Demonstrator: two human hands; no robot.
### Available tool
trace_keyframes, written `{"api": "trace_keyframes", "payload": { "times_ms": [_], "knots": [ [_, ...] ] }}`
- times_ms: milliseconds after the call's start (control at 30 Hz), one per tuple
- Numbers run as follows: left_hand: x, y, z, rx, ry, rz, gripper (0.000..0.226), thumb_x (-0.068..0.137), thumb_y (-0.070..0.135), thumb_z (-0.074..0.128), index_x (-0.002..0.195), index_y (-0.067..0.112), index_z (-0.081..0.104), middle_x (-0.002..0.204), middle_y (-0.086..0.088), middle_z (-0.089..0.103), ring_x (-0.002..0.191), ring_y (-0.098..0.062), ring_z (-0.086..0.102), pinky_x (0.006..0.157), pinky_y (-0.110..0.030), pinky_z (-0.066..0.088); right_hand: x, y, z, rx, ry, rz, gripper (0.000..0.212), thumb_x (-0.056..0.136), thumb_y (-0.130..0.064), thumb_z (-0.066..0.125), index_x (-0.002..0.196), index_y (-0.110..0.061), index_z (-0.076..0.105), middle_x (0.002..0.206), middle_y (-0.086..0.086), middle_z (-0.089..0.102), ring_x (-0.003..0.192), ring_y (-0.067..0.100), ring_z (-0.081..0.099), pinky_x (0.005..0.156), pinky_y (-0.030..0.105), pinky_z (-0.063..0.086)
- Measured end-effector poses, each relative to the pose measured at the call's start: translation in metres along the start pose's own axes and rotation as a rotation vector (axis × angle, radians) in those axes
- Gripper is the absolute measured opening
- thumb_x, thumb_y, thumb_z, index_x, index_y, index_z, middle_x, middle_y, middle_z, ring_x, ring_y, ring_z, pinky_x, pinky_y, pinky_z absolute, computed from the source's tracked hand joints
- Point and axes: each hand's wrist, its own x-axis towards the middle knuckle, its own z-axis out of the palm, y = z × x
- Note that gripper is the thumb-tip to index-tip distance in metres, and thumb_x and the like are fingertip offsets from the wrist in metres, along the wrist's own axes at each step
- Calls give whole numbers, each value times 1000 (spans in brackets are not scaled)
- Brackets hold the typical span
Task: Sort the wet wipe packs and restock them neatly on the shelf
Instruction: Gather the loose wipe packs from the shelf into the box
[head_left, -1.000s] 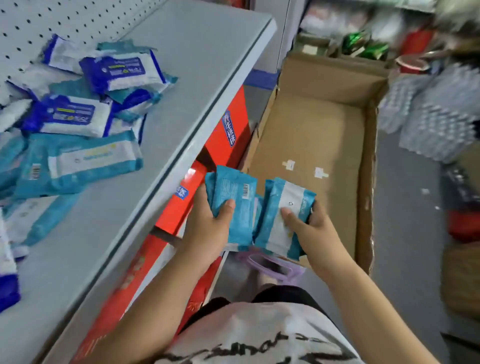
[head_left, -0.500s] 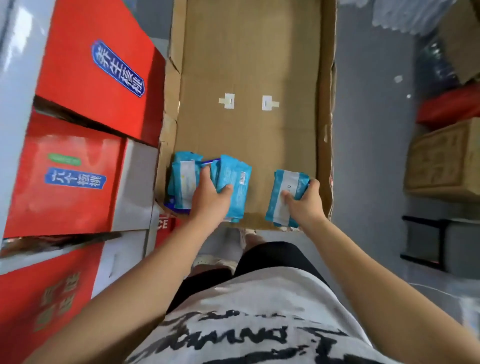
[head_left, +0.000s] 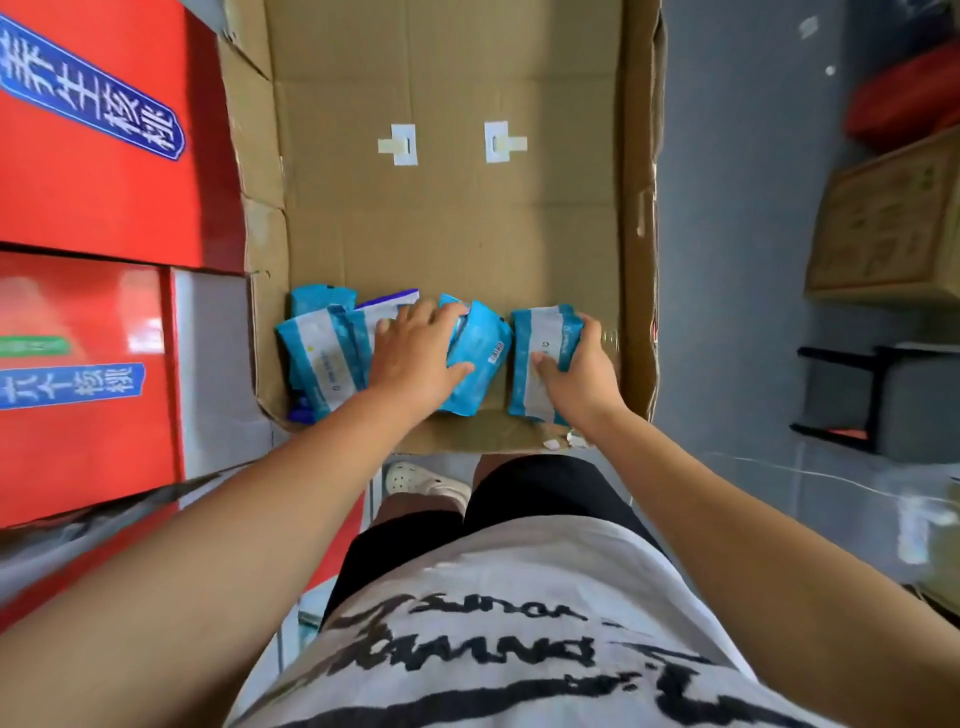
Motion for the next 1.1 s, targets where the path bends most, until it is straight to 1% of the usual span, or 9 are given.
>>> {"api": "trace_keyframes", "payload": {
  "times_ms": [67, 167, 267, 333, 400, 533, 700, 933, 1100],
  "knots": [
    [1, -4, -2, 90, 0, 23, 72, 85, 44, 78, 147, 25, 45, 140, -5, 49, 130, -30, 42, 104, -42, 37, 2, 0, 7, -2, 5, -1, 62, 97, -23, 64, 147, -23, 27, 136, -2, 50, 119, 14, 53, 98, 39, 51],
    [-1, -8, -4, 31, -79, -5, 75, 89, 42, 76, 149, 15, 40, 146, -9, 43, 134, -31, 44, 106, -42, 41, 2, 2, 20, 5, 16, -34, 60, 95, -22, 66, 144, -18, 32, 138, 3, 46, 124, 18, 52, 104, 39, 49],
    [-3, -10, -8, 32, -132, -39, 77, 92, 43, 74, 152, 12, 36, 157, -11, 30, 133, -34, 49, 102, -44, 45, -1, 4, 27, -100, 23, -82, 61, 94, -24, 65, 145, -15, 33, 137, 4, 40, 122, 15, 44, 108, 32, 42],
    [-6, -12, -9, 36, -134, -28, 79, 93, 42, 73, 155, 11, 34, 167, -11, 15, 141, -34, 44, 110, -46, 44, 0, 6, 27, -215, 67, -108, 67, 93, -29, 64, 148, -12, 31, 138, 6, 38, 129, 21, 41, 112, 40, 41],
    [-12, -16, -8, 72, -88, 12, 78, 94, 40, 71, 156, 10, 34, 170, -11, 9, 148, -34, 34, 117, -47, 37, -1, 5, 24, -307, 114, -124, 78, 91, -33, 64, 153, -10, 23, 146, 8, 34, 137, 26, 34, 114, 45, 39],
    [-30, -26, -11, 113, 80, 76, 69, 97, 37, 68, 155, 12, 40, 168, -11, 25, 150, -33, 30, 120, -45, 26, -13, -6, 18, -449, 191, -247, 80, 94, -39, 62, 155, -11, 21, 156, 8, 31, 143, 26, 30, 119, 42, 32],
    [-70, -48, -30, 58, 341, 76, 56, 86, 22, 79, 135, 1, 61, 150, -22, 52, 132, -44, 53, 109, -53, 41, -47, -36, 19, -531, 121, -517, 55, 98, -36, 58, 146, -13, 42, 150, 3, 44, 137, 23, 38, 109, 34, 36],
    [-166, -65, -80, -71, 724, 48, 53, 89, 23, 68, 137, 2, 59, 142, -18, 57, 127, -40, 56, 108, -51, 45, -125, -91, 45, -457, -33, -916, 39, 96, -29, 62, 133, -16, 59, 140, -5, 56, 129, 17, 48, 101, 14, 30],
    [-281, -69, -106, -160, 1081, 13, 45, 92, 14, 68, 134, -2, 61, 140, -18, 60, 130, -34, 56, 111, -47, 45, -217, -133, 81, -297, -129, -1301, 33, 94, -22, 64, 125, -12, 65, 127, -3, 63, 121, 15, 56, 102, 20, 41]
  ]
}}
